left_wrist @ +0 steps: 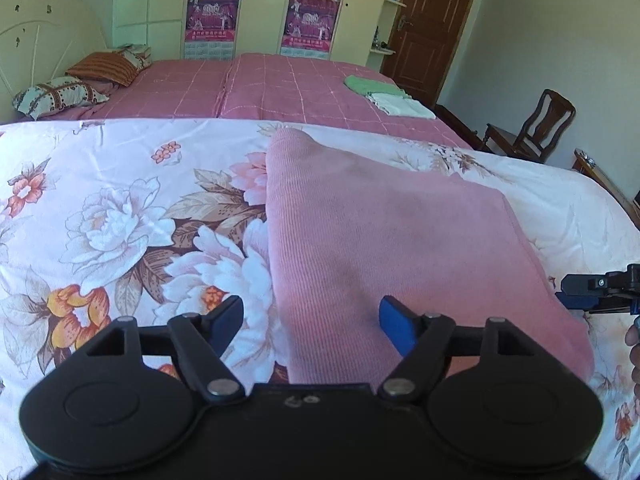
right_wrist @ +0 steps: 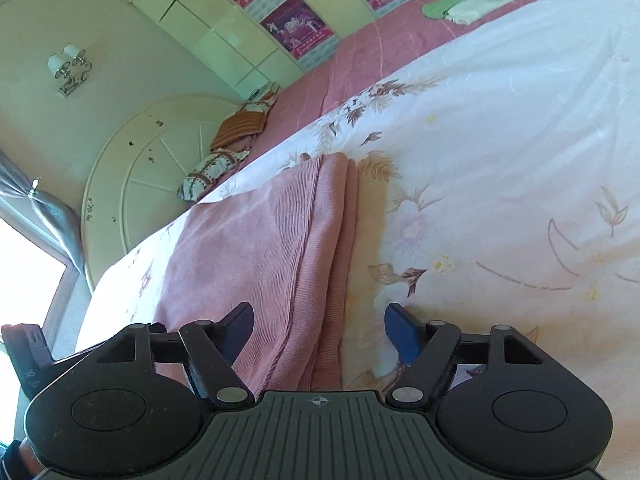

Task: Fold small clothes

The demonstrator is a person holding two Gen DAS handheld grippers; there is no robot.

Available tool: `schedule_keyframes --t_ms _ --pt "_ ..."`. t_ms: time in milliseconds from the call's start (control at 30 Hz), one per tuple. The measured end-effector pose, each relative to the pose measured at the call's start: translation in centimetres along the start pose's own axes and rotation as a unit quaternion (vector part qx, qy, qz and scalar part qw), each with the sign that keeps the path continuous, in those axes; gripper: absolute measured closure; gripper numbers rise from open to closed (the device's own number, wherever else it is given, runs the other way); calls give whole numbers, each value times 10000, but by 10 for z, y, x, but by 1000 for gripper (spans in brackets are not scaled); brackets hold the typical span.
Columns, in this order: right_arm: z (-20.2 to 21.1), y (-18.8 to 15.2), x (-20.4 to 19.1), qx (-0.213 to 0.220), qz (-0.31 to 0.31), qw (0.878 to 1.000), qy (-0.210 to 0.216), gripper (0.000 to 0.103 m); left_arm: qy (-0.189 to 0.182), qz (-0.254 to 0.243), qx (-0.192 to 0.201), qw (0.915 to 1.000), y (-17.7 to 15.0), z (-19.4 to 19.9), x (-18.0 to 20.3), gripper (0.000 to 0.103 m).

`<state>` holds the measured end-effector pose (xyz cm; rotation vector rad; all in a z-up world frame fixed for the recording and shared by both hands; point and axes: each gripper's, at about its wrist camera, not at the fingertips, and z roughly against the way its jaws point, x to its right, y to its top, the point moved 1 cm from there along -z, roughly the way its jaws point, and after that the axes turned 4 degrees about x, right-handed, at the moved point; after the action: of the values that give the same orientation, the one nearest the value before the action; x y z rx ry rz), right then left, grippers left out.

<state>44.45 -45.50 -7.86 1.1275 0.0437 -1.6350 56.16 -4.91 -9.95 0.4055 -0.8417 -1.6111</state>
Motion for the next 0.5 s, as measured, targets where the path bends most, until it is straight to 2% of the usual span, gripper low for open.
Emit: schedule_keyframes --t_ms 133,300,367,500 --pt "-2 1 1 -164 2 9999 44 31 -515 453 -150 9975 2 -1 -20 29" --pt "-4 11 11 -255 -280 9991 180 32 -1100 1016 -467 9876 1 -9 -40 32" --pt "-7 13 14 -353 -332 9984 289 32 -1209 1156 -603 9841 0 -14 -45 32" --pt "-21 12 12 -573 -332 9966 486 32 -1164 1188 -680 9837 -2 -23 -46 32"
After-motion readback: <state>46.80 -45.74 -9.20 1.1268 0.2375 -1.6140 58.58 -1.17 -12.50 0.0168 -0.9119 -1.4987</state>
